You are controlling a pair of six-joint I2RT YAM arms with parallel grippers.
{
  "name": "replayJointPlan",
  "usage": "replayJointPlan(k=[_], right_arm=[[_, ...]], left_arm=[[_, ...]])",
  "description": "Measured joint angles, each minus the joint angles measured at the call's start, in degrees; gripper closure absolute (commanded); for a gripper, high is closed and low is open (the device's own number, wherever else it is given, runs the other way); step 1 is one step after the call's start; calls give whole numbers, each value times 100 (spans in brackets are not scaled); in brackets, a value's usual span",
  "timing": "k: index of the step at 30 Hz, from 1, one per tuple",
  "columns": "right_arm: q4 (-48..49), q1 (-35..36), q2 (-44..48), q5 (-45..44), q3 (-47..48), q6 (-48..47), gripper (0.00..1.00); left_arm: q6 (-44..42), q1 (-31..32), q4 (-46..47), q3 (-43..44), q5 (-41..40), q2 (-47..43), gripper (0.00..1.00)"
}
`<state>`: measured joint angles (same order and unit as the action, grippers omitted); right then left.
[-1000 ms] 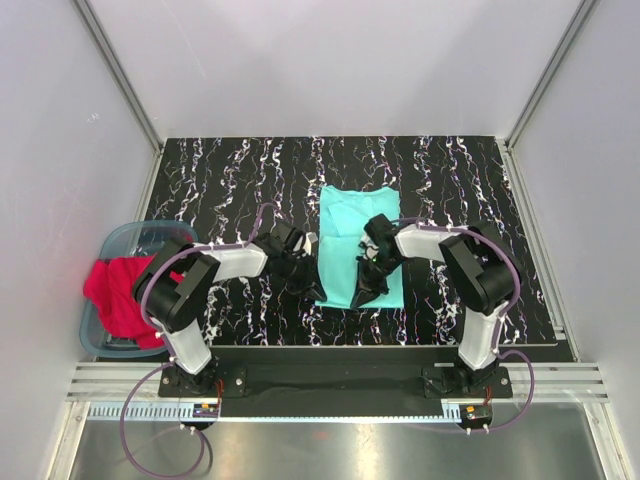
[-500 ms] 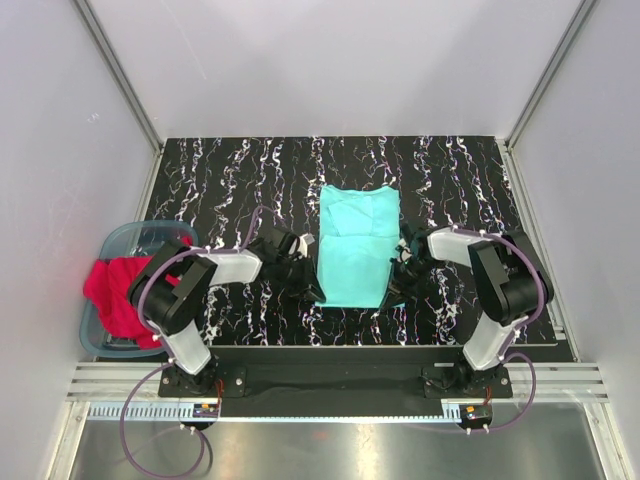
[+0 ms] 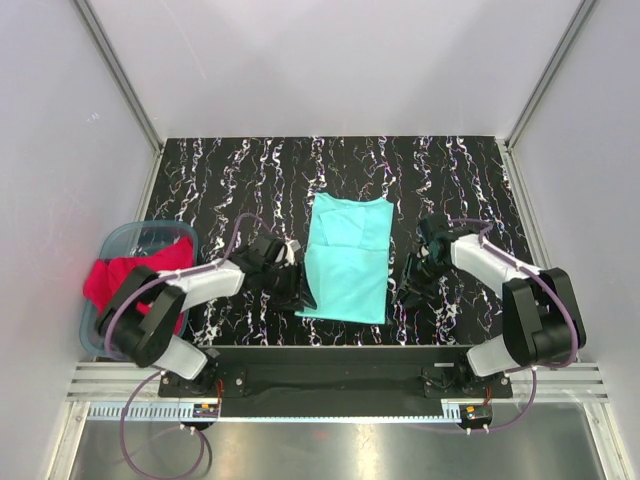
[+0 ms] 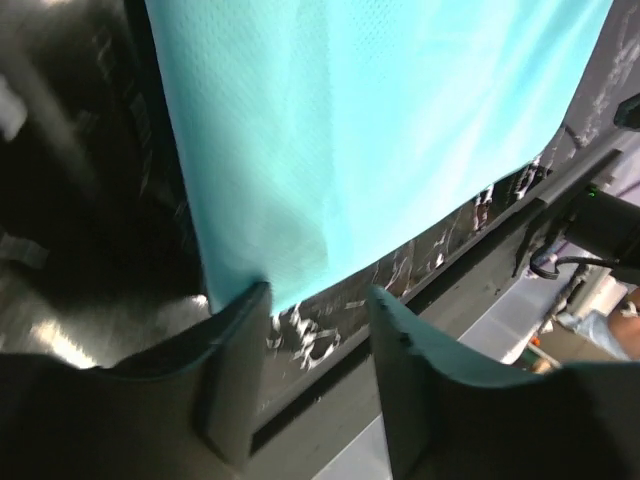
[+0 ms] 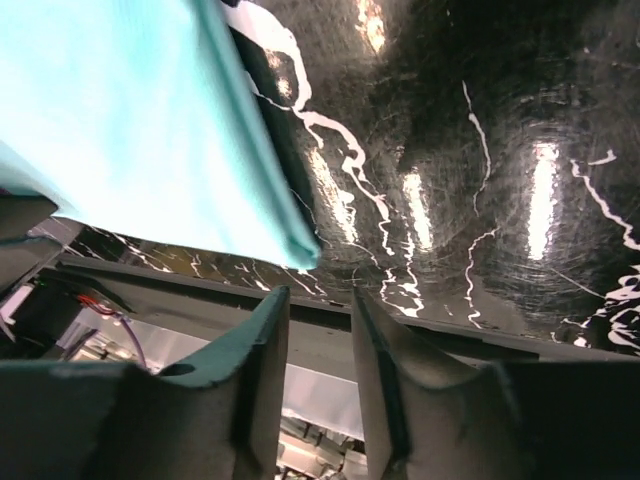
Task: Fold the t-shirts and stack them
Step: Fold the tshirt
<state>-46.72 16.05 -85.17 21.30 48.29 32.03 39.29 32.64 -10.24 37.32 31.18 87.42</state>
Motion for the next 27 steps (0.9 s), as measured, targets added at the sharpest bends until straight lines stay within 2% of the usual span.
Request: replayJointPlan(k=[1,3,6,12,17,21,27], right_arm=[[39,0,57,0,-52,15,49],[181,-15,146,37,-267,107,42],[417,-42,240,177,-723,282,40],[1167,-48,437,852,-1545,850,40],[1596,-48,546,1123,-1757,1069,40],[1895,-46,546,1329,-1893,1226,40],[2177,33,535,1375,-1934,1399,41]], left_arm=[[7,4,-225,-24,-114,-216,47],[24,4,-581,-37,-258,-575,46],[142,2,-855,-44,-361,-1010,46],[498,-20,-977,-444,-595,-1663,39],[778,-192,-870,-929,-621,-1602,29],[1067,-367,-507,-1067,-459,-1539,30],[1351,-446,-11,-1075,-339,-1222,40]])
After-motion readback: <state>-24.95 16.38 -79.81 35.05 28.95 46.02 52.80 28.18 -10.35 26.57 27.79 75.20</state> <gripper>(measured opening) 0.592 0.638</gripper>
